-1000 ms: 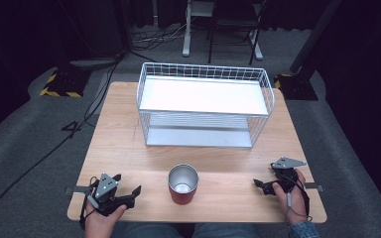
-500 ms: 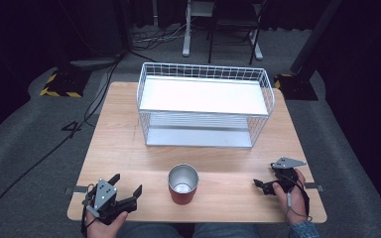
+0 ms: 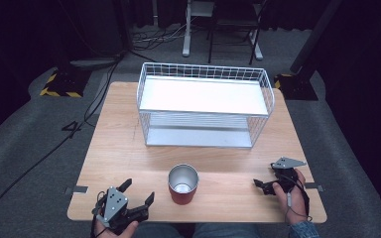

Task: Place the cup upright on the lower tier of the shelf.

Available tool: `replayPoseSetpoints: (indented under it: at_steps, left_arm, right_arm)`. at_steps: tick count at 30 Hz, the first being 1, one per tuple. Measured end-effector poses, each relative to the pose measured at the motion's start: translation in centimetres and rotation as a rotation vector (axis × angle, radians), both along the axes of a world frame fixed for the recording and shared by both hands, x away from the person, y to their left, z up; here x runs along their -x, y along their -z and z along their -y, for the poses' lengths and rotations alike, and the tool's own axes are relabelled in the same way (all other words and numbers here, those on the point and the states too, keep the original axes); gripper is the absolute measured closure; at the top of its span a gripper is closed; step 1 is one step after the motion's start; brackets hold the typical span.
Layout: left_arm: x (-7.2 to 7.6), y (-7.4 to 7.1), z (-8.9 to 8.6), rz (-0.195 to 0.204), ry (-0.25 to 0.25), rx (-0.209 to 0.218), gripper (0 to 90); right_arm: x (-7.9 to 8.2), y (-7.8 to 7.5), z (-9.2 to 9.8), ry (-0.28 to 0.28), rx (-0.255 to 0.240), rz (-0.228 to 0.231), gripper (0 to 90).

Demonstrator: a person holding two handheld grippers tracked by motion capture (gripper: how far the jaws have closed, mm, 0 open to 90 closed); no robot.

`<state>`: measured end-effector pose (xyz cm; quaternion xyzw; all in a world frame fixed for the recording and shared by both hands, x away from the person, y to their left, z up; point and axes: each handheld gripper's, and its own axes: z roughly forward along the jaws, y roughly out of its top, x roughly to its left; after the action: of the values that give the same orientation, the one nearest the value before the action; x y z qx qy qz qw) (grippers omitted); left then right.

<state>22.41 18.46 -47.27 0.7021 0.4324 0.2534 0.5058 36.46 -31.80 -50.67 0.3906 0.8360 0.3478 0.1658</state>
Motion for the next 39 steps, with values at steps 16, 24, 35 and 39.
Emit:
replayPoseSetpoints:
  at_steps: [16, 24, 35, 39]
  left_arm:
    - [-0.2, 0.0, 3.6, -0.007, 0.132, -0.007, 14.9]
    - [-0.9, 0.3, 5.4, -0.029, 0.198, -0.020, 14.9]
    - [-2.2, 1.2, 7.2, -0.065, 0.227, -0.060, 14.3]
    - [-2.7, 1.6, 8.0, -0.084, 0.230, -0.093, 12.7]
  right_arm:
    - [0.0, 0.0, 0.0, 0.000, 0.000, 0.000, 0.4]
    - [0.0, 0.0, 0.0, 0.000, 0.000, 0.000, 0.4]
    - [-0.2, 0.0, -0.1, 0.005, 0.000, 0.000, 0.4]
    - [-0.2, 0.0, -0.1, 0.005, 0.000, 0.000, 0.4]
